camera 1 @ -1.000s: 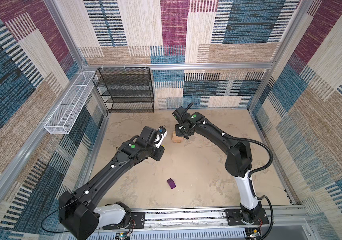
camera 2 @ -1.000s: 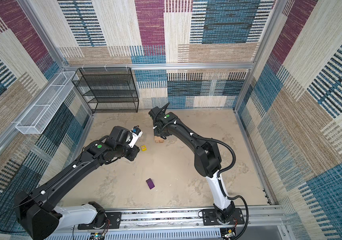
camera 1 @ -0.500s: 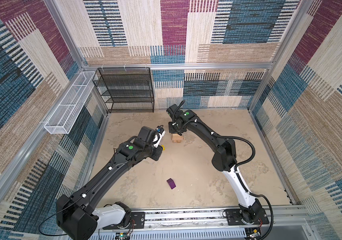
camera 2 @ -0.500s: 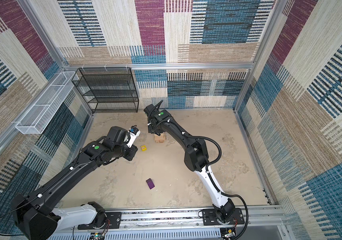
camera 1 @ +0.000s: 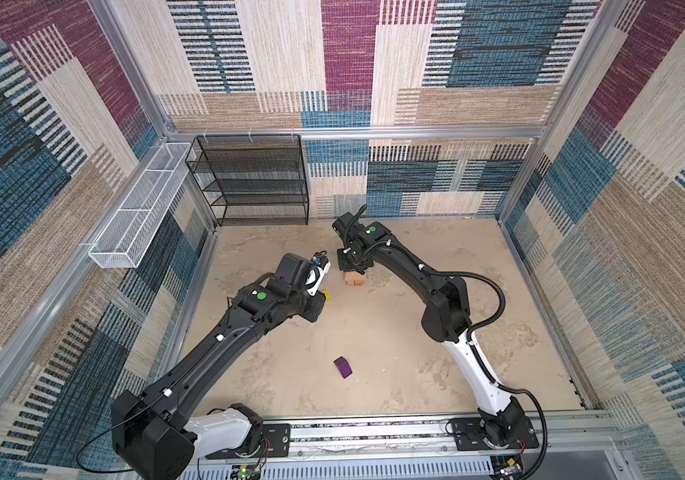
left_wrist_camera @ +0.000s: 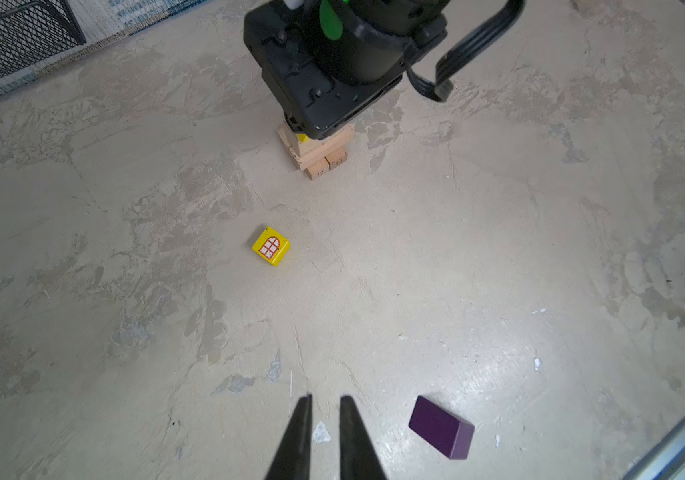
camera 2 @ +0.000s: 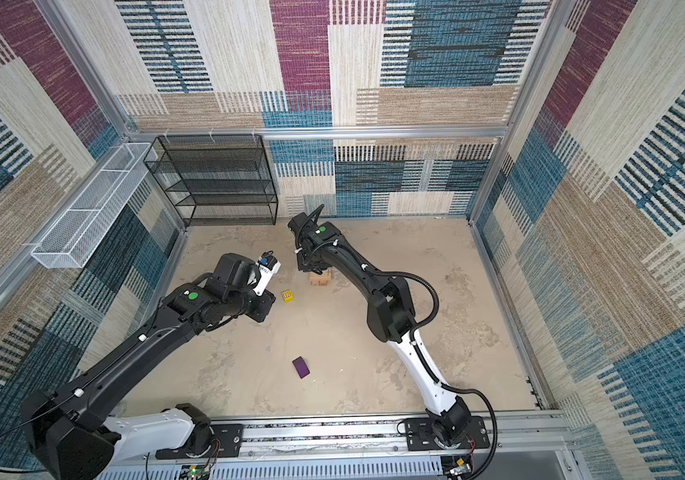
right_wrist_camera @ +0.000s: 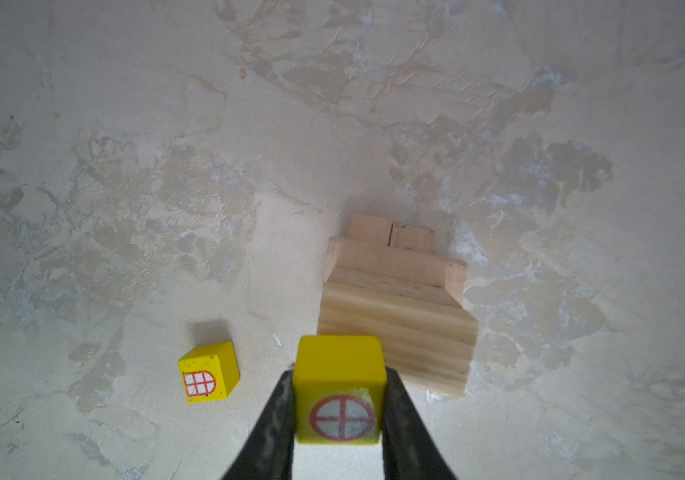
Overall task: Build the wood block tower
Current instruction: 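Lower the held yellow cube onto the stack top with the right gripper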
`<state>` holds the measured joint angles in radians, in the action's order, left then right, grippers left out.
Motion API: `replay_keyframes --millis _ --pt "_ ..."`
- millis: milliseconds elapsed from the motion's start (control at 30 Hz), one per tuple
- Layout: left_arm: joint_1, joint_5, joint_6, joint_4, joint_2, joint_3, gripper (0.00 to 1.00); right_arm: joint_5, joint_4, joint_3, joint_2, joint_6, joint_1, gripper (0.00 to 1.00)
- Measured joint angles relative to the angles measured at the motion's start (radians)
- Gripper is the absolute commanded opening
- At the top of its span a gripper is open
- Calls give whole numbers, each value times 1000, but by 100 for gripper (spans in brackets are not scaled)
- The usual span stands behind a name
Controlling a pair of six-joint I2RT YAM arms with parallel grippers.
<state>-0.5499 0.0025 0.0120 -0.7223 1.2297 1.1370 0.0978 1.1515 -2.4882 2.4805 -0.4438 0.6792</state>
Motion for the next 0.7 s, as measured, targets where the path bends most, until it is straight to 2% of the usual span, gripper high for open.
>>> replay_keyframes --millis 433,600,700 --pt "0 0 0 0 0 0 17 11 2 -28 1 3 0 20" --pt "0 -1 0 0 0 0 17 18 5 -34 1 3 0 32" --pt "0 -1 0 0 0 0 17 19 5 -37 2 3 0 33"
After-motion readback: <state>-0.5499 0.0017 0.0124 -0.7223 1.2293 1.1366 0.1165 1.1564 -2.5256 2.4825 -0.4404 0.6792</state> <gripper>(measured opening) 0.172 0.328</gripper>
